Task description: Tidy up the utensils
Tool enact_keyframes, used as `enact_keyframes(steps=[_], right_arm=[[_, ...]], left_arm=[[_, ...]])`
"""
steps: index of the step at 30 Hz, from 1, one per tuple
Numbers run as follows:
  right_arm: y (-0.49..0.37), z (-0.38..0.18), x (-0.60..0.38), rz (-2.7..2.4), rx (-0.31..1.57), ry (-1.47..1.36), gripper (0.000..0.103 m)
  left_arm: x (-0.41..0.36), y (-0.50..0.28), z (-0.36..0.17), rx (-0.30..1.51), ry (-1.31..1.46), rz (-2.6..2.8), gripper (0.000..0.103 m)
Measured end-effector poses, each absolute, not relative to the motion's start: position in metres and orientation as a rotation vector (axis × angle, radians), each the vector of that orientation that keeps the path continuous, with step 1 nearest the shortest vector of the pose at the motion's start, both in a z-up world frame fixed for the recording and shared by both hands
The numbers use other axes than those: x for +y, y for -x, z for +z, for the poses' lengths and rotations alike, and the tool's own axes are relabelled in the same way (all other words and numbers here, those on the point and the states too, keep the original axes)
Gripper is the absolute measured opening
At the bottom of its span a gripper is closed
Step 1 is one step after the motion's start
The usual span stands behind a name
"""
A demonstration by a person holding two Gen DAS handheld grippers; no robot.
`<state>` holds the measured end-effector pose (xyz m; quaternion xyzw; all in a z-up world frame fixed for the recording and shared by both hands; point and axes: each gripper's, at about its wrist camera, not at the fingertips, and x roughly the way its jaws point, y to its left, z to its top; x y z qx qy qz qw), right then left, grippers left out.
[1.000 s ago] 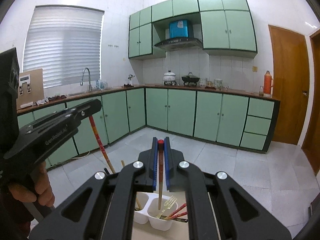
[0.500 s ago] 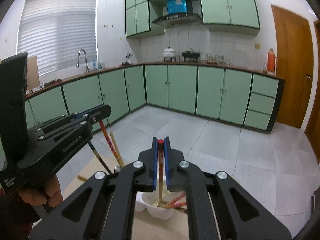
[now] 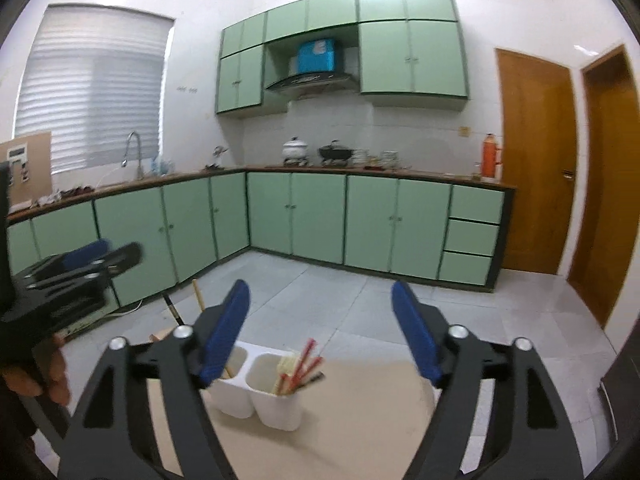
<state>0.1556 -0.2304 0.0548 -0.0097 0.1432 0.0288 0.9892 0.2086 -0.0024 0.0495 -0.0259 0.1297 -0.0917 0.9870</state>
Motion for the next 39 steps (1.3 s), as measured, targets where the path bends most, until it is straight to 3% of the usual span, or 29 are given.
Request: enact_keyframes(steps=[4,12,24,39], right_arm=[[-0.123,0.047,-0.246,0.013,0.283,-0.007,0.089],[-0.075,0.021,-0.256,0.005,0.342,-0.041,0.098],[-0.039,-0.002,-0.248,0.037,0.436,-0.060,0.098],[-0.017,0.022,-0.218,0.137,0.409,-0.049,0.098]], left_arm=[[0.009,-0.175,0.048,0.260,0.060,-0.150,0.083],[0.015,-0.125,0.030,0.304,0.066,-0.119,0.097],[0.010,-0.077,0.013,0.363,0.024,-0.142,0.097],[0.001,-0.042,0.018,0.350,0.000,-0.176,0.097]])
